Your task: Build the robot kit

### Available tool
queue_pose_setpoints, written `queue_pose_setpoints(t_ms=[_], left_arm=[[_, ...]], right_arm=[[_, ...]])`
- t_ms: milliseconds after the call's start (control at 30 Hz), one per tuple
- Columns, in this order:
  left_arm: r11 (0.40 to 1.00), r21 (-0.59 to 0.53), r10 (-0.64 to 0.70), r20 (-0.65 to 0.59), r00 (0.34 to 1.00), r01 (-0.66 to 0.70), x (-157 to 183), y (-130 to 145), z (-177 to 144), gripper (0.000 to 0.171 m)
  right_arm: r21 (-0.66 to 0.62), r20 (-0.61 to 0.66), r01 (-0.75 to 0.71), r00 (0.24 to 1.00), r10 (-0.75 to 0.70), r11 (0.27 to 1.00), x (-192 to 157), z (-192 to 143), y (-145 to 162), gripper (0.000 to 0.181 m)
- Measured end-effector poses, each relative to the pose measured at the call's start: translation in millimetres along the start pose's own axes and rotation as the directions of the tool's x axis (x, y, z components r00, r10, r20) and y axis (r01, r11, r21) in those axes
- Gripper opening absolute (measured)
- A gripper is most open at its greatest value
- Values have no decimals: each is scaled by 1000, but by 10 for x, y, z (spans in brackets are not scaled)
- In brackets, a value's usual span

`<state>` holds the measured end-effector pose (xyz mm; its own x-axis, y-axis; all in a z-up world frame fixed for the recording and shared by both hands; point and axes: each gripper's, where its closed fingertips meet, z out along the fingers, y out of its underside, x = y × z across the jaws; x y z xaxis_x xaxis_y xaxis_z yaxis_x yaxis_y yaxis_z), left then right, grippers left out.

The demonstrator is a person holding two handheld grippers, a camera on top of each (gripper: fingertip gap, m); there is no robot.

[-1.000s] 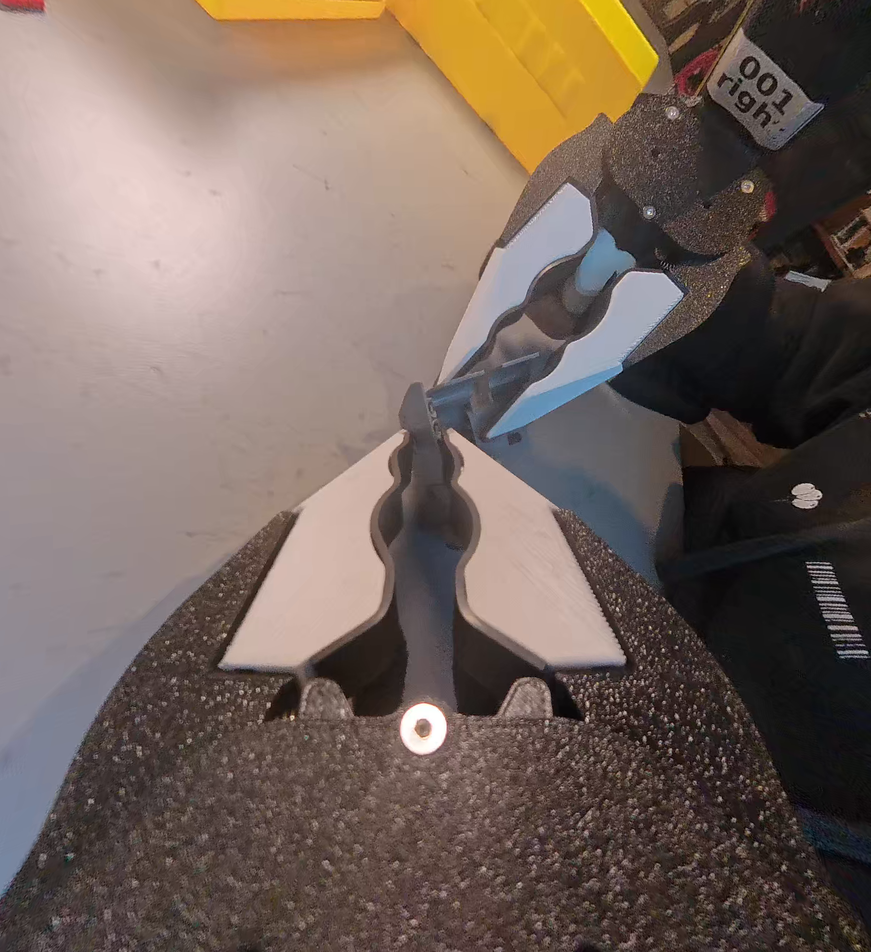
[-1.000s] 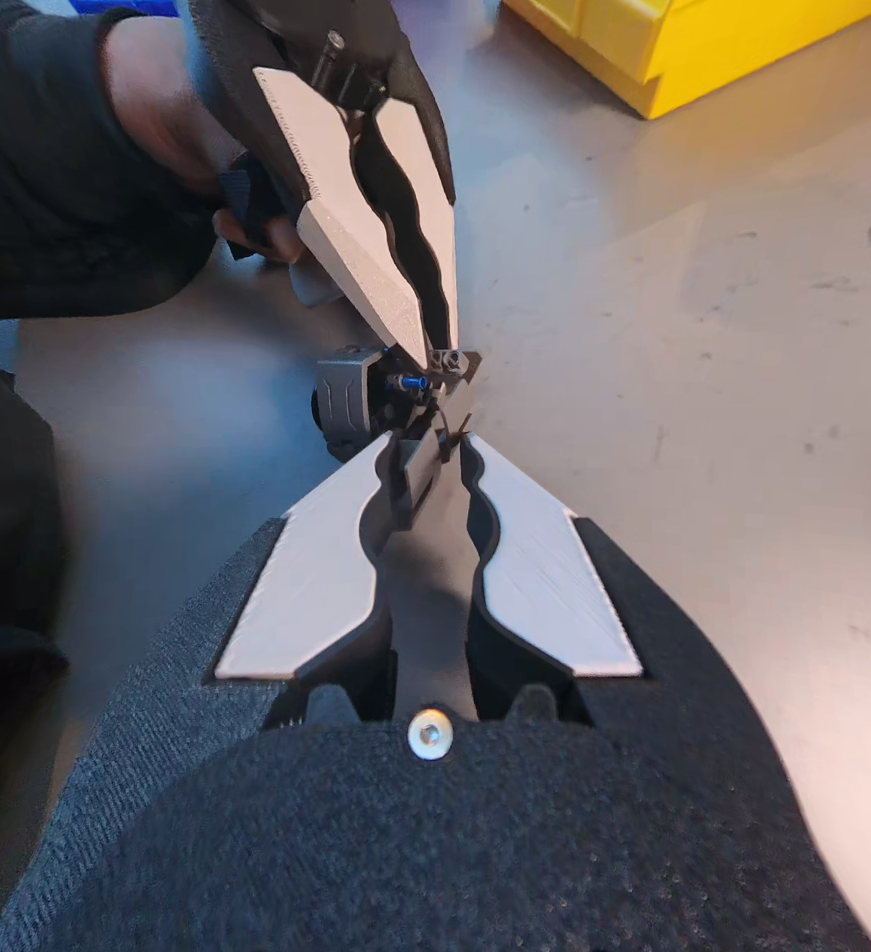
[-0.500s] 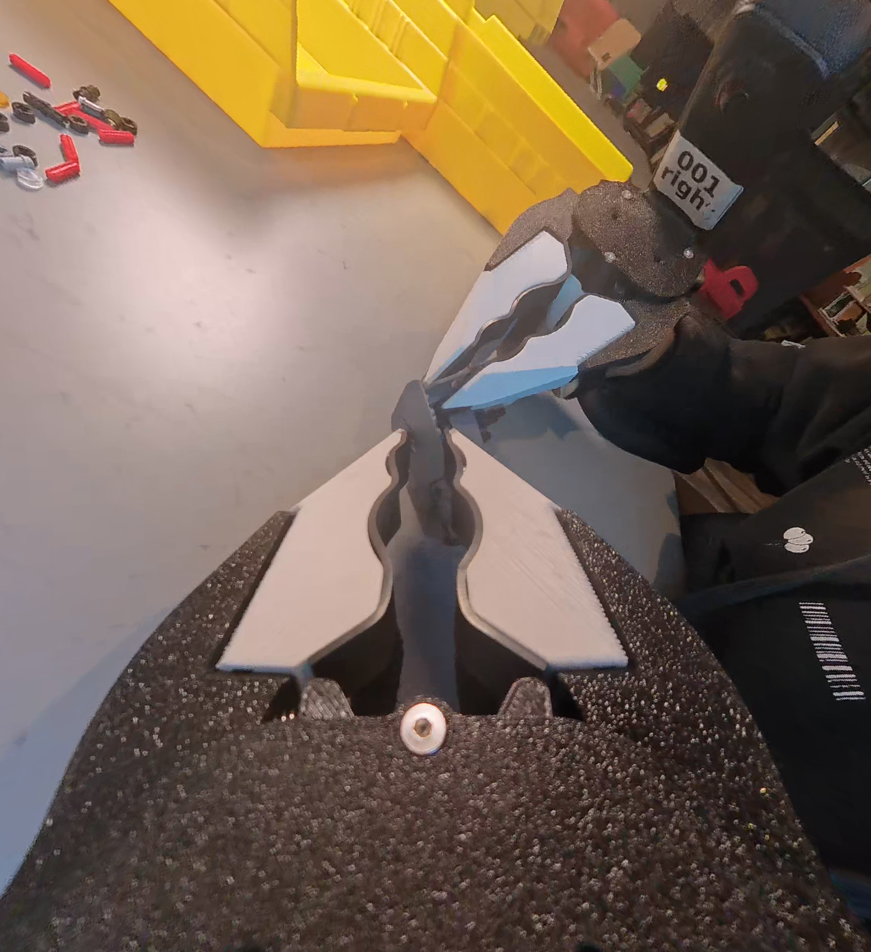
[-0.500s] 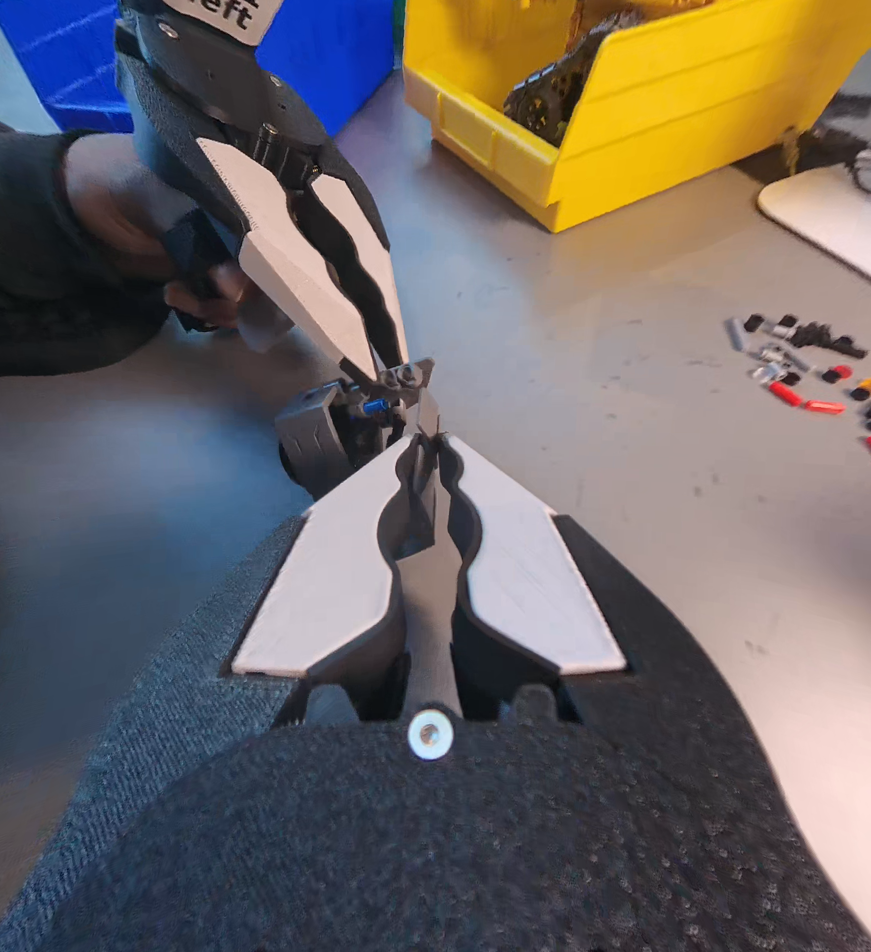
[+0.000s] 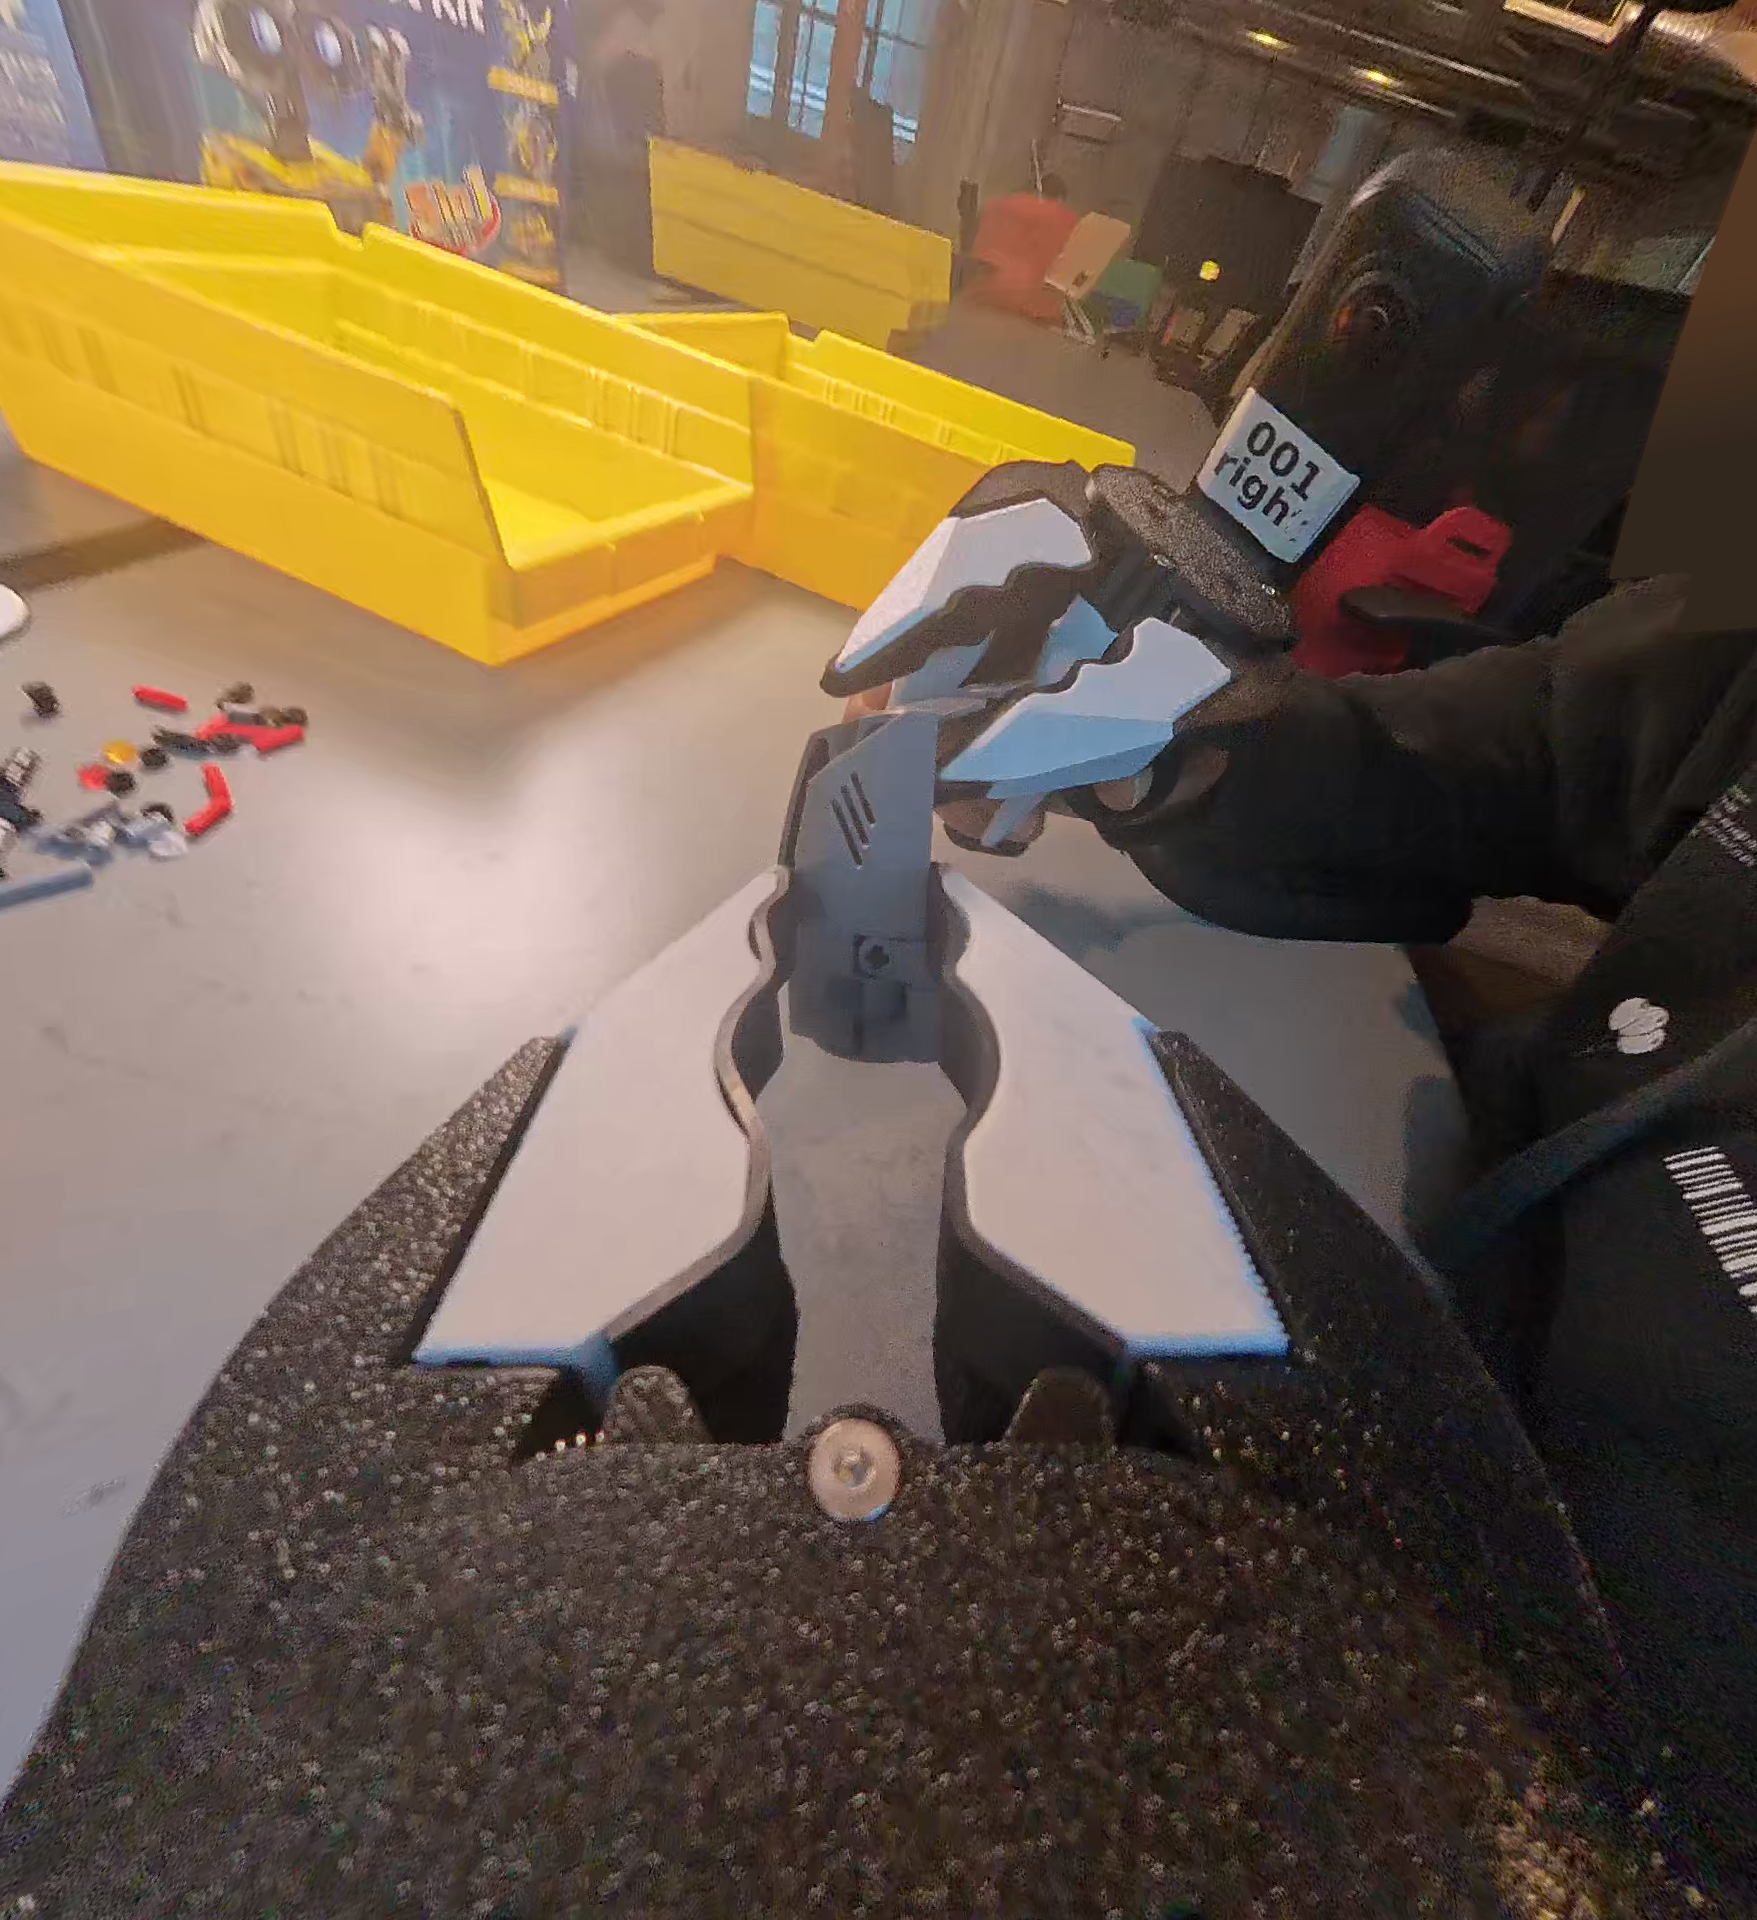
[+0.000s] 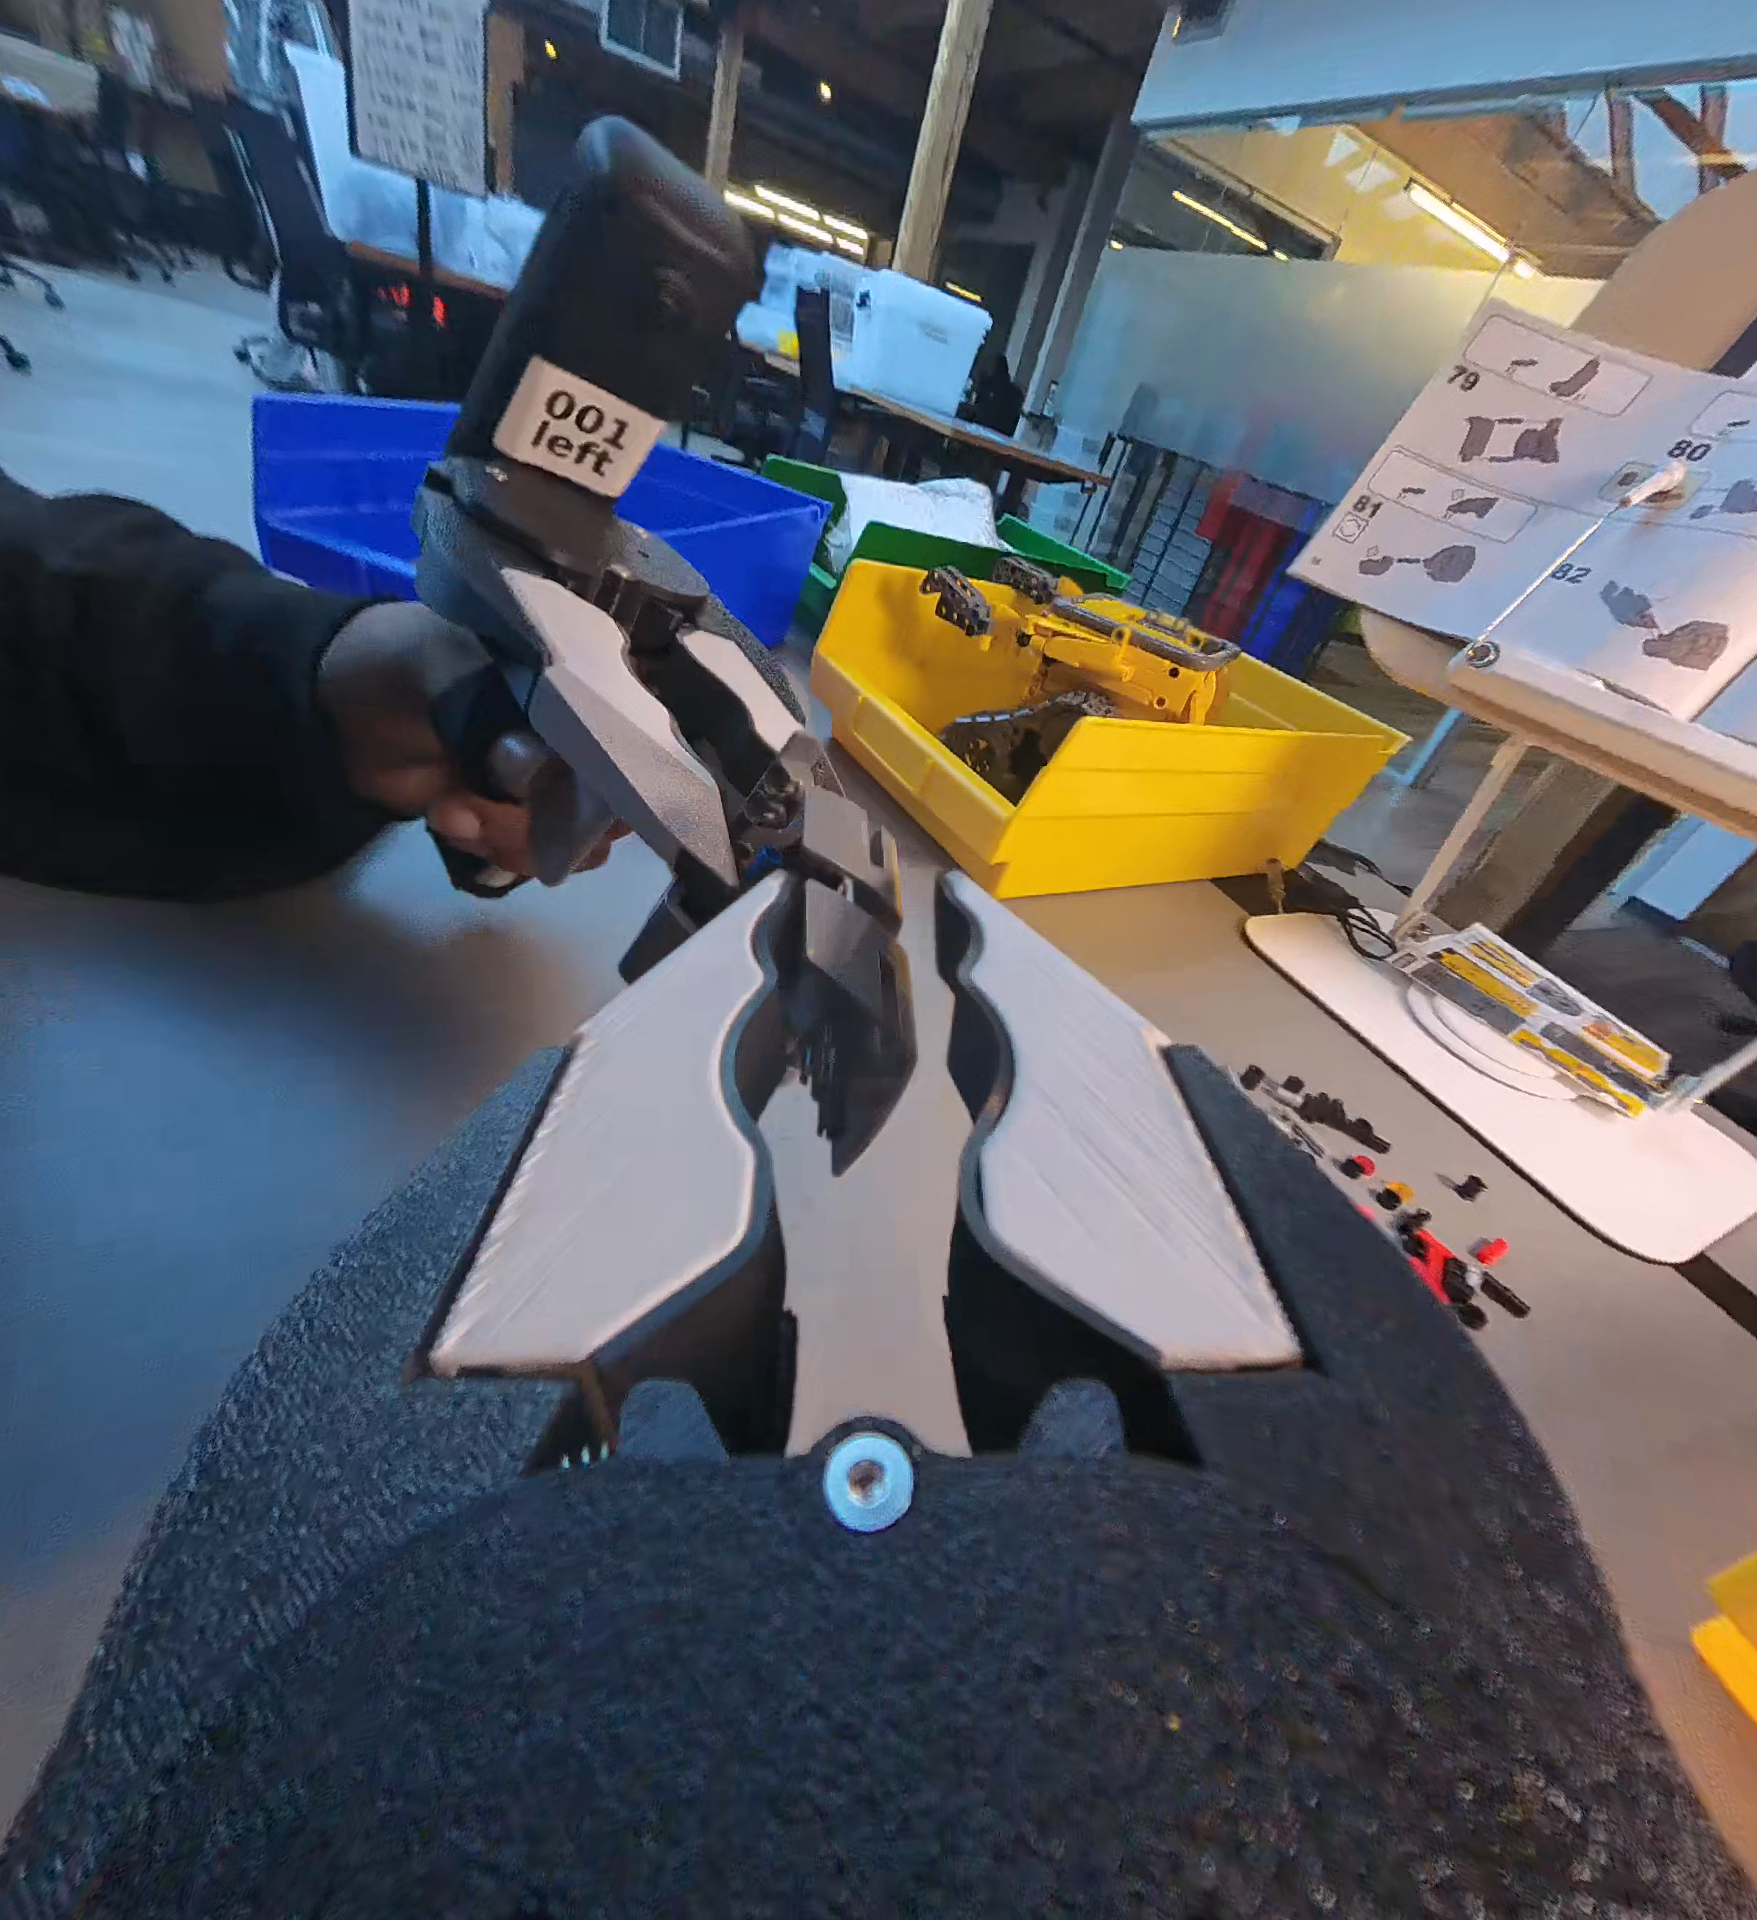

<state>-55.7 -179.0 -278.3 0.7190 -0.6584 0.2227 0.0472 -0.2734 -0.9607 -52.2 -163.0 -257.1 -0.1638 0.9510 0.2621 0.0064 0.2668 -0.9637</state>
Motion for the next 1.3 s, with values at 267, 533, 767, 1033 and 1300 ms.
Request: queue_pose_setpoints(t_ms=[267, 533, 767, 1033, 1300], left_arm=[[950, 117, 290, 29, 957, -291, 255, -253, -74, 23], [928, 154, 353, -70, 933, -340, 468, -266, -107, 24], [947, 112, 317, -156, 936, -302, 548, -167, -94, 24], [964, 2, 260, -218, 941, -266, 575, 12, -49, 23], [990, -41, 123, -225, 967, -135, 448, 49, -11, 24]], right_arm=[[84, 133, -128, 984, 116, 988, -127, -21, -216, 16], [154, 194, -55, 981, 24, 987, -308, -125, -378, 13], [148, 286, -132, 954, 86, 980, -389, -147, -361, 13], [67, 387, -277, 893, 231, 958, -465, -129, -212, 13], [28, 366, -415, 851, 377, 909, -356, -58, -105, 13]])
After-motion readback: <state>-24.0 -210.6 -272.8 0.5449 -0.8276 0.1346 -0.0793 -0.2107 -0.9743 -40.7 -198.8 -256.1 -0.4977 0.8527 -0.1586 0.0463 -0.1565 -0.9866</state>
